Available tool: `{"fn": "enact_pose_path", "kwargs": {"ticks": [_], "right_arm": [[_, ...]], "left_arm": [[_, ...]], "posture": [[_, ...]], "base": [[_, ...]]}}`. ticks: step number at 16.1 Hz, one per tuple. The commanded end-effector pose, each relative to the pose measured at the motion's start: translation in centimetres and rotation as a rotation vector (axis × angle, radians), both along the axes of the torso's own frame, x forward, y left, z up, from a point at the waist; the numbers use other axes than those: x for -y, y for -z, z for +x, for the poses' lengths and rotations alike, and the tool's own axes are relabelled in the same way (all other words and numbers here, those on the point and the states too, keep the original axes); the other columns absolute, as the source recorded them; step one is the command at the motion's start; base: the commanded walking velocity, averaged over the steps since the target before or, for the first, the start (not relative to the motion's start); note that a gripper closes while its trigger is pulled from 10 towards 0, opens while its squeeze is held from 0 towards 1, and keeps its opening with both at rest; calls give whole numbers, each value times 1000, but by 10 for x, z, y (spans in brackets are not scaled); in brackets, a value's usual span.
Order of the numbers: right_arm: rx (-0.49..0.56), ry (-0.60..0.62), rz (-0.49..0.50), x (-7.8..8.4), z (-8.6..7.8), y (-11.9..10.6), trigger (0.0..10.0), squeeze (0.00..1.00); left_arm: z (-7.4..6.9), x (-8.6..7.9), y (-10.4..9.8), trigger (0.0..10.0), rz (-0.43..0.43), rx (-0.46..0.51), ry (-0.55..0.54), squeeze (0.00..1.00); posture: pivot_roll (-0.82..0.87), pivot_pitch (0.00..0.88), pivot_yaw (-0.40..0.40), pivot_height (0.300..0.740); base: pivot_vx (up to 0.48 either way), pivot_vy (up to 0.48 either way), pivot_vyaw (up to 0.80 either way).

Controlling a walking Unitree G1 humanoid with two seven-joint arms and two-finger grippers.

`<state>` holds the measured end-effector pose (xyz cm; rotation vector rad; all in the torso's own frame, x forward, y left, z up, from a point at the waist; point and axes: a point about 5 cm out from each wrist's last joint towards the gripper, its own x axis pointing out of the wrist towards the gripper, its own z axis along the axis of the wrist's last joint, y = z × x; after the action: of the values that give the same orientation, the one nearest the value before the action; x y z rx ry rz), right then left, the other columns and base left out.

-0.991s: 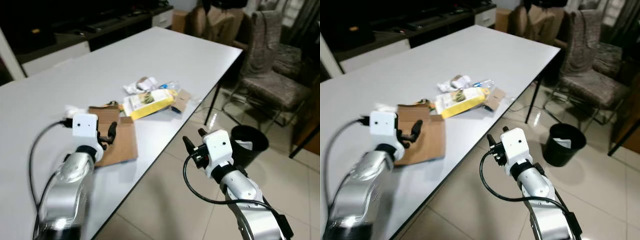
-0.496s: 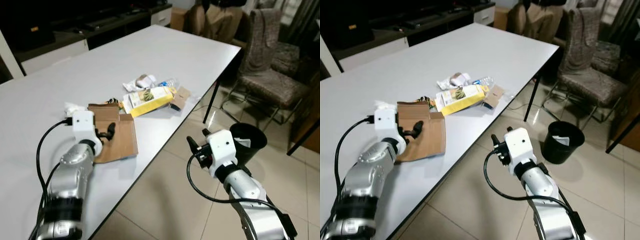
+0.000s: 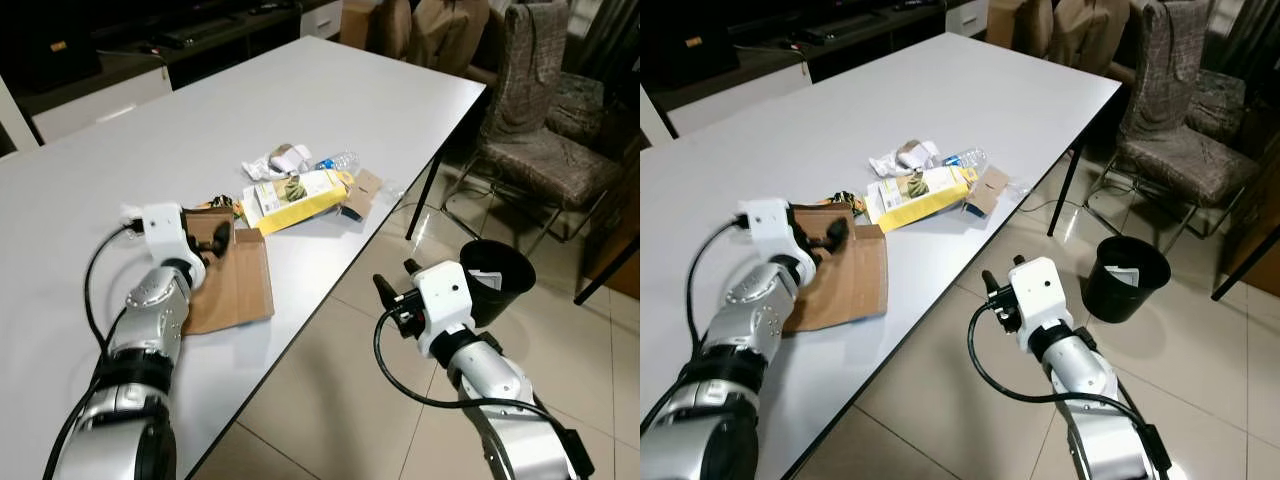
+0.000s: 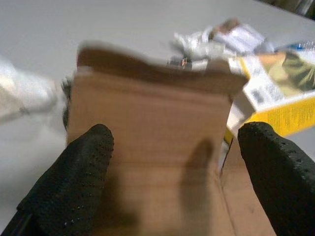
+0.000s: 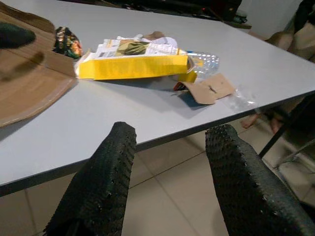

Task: Picking trash to rubbish bin

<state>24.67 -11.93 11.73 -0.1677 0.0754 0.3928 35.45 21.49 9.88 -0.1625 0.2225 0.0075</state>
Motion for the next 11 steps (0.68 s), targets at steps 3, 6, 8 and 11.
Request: {"fn": "enact_pose_path", "kwargs": {"ticks": [3,6,8,11], "right_arm": [[-6,-1,25,2,-5,1,10000,0],[-9,-8,31,0,-7,1,10000,0],[-10,-8,33,1,-8,1,10000,0],[-18,-16,26,2,-11,1,10000,0]], "left_arm": [[5,-6,-1,10000,11,21,-19,1000],[4,-19,-2,10000,25,47,-79,1000],[5,-26,-8,10000,33,104,-119,1000],[4,-33,-7,10000,76,79,-182,1000]], "posture": [[-85,18,-23,740],[-97,25,-24,740],[-104,31,-25,740],[-128,39,-28,740]], "base": [[0,0,0],[0,0,0],[0,0,0],[0,0,0]]}}
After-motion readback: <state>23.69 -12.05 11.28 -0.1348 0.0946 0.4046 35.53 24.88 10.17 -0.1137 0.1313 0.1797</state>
